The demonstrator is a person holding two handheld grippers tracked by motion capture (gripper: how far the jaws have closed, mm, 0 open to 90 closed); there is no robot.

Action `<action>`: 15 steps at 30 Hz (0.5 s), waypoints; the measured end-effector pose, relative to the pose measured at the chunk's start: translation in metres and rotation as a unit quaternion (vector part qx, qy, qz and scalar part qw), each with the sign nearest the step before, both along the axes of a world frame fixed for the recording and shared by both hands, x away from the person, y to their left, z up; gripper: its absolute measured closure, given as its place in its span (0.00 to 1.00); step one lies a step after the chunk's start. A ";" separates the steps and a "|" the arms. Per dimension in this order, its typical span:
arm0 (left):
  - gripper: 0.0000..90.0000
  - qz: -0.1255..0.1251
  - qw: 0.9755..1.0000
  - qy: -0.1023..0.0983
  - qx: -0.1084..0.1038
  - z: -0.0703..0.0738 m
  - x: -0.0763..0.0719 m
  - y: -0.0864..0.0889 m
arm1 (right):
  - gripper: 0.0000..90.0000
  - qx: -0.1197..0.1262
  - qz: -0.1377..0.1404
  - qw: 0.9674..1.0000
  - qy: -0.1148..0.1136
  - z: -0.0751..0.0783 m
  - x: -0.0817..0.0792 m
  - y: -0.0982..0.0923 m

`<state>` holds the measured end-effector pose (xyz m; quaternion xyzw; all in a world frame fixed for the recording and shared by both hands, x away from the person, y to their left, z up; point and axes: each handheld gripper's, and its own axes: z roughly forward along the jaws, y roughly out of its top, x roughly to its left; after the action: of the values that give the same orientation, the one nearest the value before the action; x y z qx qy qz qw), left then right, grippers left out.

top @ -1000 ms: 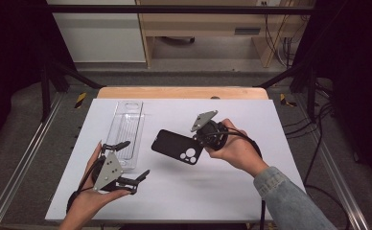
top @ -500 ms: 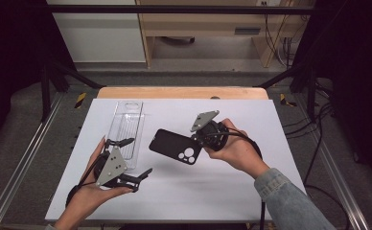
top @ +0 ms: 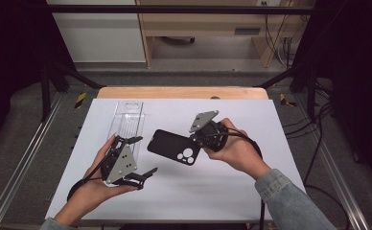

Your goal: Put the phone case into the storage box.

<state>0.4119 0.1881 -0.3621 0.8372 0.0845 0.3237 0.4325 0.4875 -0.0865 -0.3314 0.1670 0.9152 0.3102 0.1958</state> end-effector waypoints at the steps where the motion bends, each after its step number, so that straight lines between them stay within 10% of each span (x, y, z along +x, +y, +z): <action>1: 0.06 -0.002 1.000 0.001 0.005 0.000 0.001 -0.001 | 1.00 0.001 0.001 1.000 0.000 0.000 0.000 0.000; 15: 0.08 -0.015 0.999 -0.002 0.037 0.000 0.006 -0.013 | 1.00 0.005 0.000 1.000 -0.001 0.004 -0.001 0.004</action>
<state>0.4184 0.1754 -0.3616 0.8531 0.0590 0.3216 0.4066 0.4860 -0.0820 -0.3274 0.1674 0.9134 0.3148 0.1963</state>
